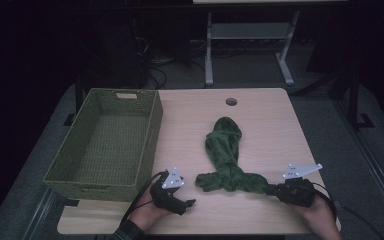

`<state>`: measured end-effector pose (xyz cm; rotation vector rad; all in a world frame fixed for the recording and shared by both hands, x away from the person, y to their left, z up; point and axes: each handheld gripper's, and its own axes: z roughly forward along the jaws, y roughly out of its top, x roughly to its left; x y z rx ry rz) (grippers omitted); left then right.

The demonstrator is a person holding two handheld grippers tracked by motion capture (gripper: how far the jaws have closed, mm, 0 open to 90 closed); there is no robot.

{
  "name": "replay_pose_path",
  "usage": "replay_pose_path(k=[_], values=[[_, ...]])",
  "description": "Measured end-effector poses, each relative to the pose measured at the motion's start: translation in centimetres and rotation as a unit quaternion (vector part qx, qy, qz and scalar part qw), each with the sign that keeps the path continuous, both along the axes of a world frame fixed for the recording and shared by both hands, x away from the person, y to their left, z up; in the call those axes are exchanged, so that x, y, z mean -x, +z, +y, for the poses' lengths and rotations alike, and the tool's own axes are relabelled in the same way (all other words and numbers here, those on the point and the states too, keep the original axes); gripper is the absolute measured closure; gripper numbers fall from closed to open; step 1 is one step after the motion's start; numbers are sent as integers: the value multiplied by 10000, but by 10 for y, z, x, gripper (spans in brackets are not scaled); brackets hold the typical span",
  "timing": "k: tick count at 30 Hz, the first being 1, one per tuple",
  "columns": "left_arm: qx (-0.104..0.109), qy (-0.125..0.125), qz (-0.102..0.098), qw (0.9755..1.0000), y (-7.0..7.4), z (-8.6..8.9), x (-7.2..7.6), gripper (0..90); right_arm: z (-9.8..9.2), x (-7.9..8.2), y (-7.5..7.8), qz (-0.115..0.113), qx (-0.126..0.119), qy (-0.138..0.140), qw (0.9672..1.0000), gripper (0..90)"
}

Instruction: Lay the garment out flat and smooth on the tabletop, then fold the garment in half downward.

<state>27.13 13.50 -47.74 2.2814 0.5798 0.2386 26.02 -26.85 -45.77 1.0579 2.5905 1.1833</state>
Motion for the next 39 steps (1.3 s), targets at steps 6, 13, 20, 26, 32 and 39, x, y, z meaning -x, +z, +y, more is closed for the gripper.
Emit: replay_pose_path(k=[6, 13, 20, 26, 32, 39], values=[[5, -2, -2, 10000, 0, 0, 0, 126, 3, -5, 20, -225, -322, 129, 9991, 829], [19, 11, -2, 10000, 0, 0, 0, 126, 20, -30, 36, -447, -359, 164, 9982, 834], [4, -6, -22, 10000, 0, 0, 0, 126, 38, -60, 41, -531, -279, 31, 9982, 833], [-2, 0, 4, 10000, 0, 0, 0, 126, 56, -84, 37, -494, -171, -38, 9986, 825], [2, 3, 2, 10000, 0, 0, 0, 126, 69, -102, 29, -451, -42, -130, 9989, 790], [4, -2, 3, 10000, 0, -1, -1, 126, 83, -113, 15, -361, 165, -139, 9991, 727]])
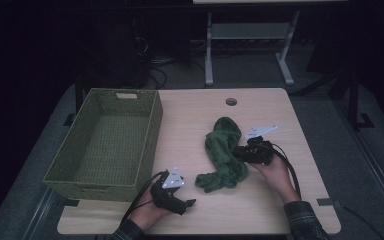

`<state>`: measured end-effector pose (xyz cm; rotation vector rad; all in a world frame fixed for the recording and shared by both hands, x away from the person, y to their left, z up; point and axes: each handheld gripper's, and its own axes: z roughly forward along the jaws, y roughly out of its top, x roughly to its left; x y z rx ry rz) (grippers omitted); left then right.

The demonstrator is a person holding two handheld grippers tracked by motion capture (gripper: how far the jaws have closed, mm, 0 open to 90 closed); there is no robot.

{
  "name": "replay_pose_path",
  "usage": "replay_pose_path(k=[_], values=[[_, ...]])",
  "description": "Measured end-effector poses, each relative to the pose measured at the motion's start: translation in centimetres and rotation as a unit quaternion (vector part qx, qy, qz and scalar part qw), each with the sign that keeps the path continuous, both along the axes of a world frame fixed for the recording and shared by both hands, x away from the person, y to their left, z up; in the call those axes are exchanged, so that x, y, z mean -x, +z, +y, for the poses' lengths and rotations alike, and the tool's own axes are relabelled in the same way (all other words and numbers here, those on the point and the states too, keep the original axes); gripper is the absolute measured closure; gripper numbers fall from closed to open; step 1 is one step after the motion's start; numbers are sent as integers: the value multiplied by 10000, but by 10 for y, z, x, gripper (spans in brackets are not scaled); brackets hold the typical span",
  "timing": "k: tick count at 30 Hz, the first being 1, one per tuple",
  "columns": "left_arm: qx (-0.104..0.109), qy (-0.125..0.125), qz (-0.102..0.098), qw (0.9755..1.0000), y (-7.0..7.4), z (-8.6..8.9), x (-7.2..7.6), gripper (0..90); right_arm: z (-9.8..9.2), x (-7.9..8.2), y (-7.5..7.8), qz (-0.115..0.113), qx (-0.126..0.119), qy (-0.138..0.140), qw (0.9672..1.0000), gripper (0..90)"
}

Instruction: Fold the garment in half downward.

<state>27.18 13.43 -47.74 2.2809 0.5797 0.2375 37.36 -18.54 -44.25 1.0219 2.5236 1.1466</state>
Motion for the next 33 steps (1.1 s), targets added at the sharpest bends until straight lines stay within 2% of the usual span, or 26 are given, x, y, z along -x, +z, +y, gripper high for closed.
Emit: replay_pose_path(k=[2, 4, 5, 8, 12, 16, 20, 24, 29, 33], values=[[-3, -9, -3, 10000, 0, 0, 0, 126, 1, -2, -2, -21, -24, -1, 10000, 696], [-6, -11, -6, 10000, 0, 0, 0, 126, 1, -4, 0, -28, -189, -25, 9998, 690], [-13, -12, -8, 10000, 0, 0, -1, 126, 0, -5, 1, -101, -249, -2, 9996, 690], [-8, -10, -8, 10000, 0, 0, -1, 126, 1, -5, 7, -153, -272, 10, 9995, 681], [-3, -12, -9, 10000, 0, -1, -1, 126, -2, -2, 16, -230, -339, 12, 9992, 669], [0, -9, -11, 10000, 0, -1, -1, 126, -4, 6, 28, -240, -525, 80, 9983, 658], [-8, -14, -27, 10000, 0, 0, -1, 126, 6, 22, 33, -216, -598, 427, 9971, 640], [-4, -14, -28, 10000, 0, -1, -1, 126, 22, 40, 33, -118, -546, 761, 9955, 633], [-10, -12, -31, 10000, 0, -1, -1, 126, 49, 59, 33, -76, -489, 1249, 9909, 633], [-3, 0, -16, 10000, 0, -1, -1, 126, 73, 67, 28, -49, -324, 1560, 9872, 628]])
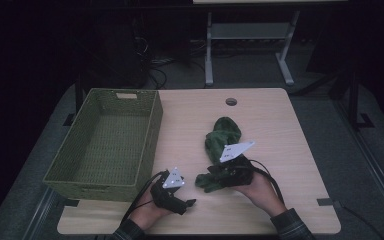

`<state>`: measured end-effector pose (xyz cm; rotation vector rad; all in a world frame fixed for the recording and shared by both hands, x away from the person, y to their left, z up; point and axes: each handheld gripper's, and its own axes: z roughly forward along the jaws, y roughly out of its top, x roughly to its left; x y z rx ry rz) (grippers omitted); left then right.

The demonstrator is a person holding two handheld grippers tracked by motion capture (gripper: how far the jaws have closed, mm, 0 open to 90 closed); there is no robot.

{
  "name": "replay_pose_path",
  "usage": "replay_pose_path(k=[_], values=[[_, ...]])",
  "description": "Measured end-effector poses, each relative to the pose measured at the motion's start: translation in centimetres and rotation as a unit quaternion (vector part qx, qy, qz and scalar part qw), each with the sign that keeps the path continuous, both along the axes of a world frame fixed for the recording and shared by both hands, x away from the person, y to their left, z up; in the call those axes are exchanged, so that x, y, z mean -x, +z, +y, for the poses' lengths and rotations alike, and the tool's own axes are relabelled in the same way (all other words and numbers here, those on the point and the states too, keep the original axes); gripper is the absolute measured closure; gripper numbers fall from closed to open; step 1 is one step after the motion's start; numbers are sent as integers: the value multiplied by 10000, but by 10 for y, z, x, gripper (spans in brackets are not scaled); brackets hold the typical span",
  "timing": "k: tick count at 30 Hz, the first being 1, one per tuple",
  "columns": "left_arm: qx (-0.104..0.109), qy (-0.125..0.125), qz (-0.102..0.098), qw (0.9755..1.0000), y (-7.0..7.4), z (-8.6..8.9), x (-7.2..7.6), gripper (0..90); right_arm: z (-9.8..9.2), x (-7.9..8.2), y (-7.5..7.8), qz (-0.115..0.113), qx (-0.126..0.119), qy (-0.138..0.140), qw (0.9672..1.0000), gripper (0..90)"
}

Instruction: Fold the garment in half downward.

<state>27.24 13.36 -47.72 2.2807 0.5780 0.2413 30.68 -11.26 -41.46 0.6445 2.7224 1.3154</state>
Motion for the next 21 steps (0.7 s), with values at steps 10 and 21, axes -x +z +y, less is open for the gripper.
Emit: replay_pose_path(k=[10, 21], values=[[10, -4, -21, 10000, -1, 0, 0, 126, 19, -7, -15, -16, 414, 85, 9991, 817], [-6, -11, -18, 10000, 0, 0, 0, 126, -36, -33, 4, -171, -179, -885, 9958, 803]])
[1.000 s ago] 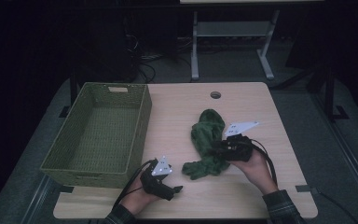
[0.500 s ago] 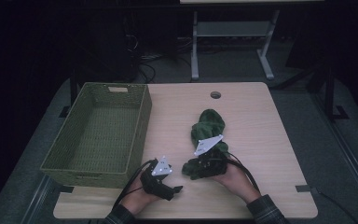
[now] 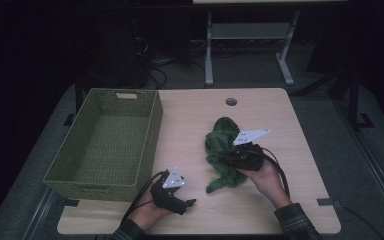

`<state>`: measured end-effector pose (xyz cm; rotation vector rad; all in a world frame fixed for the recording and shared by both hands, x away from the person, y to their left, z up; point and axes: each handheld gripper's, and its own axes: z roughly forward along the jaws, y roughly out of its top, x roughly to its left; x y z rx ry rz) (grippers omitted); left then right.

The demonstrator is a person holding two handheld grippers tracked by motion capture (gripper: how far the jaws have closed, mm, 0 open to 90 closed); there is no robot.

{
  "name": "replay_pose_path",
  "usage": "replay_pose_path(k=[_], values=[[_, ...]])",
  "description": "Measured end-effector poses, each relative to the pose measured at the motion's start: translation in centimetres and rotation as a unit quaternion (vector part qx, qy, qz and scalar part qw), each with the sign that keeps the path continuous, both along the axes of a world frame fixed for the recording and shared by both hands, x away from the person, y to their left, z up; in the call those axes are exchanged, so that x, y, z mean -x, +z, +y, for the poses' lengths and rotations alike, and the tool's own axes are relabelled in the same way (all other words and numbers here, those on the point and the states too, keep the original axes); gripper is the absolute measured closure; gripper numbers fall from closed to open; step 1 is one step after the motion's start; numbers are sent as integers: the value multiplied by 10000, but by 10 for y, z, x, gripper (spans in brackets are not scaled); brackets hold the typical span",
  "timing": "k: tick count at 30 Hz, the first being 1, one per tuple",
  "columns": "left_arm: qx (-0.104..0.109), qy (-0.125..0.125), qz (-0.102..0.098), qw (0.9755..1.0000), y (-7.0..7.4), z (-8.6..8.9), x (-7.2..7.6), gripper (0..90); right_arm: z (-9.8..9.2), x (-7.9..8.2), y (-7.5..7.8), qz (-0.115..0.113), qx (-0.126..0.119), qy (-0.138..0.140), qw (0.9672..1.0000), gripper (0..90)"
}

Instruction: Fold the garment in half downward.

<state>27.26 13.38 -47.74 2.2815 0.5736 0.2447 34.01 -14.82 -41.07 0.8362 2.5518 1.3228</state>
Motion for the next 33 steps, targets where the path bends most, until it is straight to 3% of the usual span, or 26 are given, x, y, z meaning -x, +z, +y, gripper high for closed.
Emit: replay_pose_path(k=[6, 11, 16, 22, 26, 28, 33], values=[[9, 22, 23, 10000, 0, 0, 0, 126, -23, -14, -12, 123, 82, -436, 9989, 802], [-9, 52, 37, 10000, 1, -1, 0, 128, -25, -17, -23, 124, 454, -670, 9966, 747], [-244, 186, 119, 9995, 6, -6, -1, 159, -24, -15, -23, 2, 547, -785, 9954, 687], [-144, 202, 73, 9997, 12, -7, 0, 202, -31, -18, -21, -106, 610, -979, 9933, 659], [-145, 190, 127, 9996, 12, -6, -1, 207, -30, -22, -28, 78, 843, -1051, 9909, 629], [-144, 185, 144, 9996, 12, -7, -1, 207, -27, -24, -34, 58, 976, -1040, 9898, 627], [-180, 159, 179, 9996, 11, -7, -1, 207, -30, -29, -38, 192, 875, -1082, 9901, 621]])
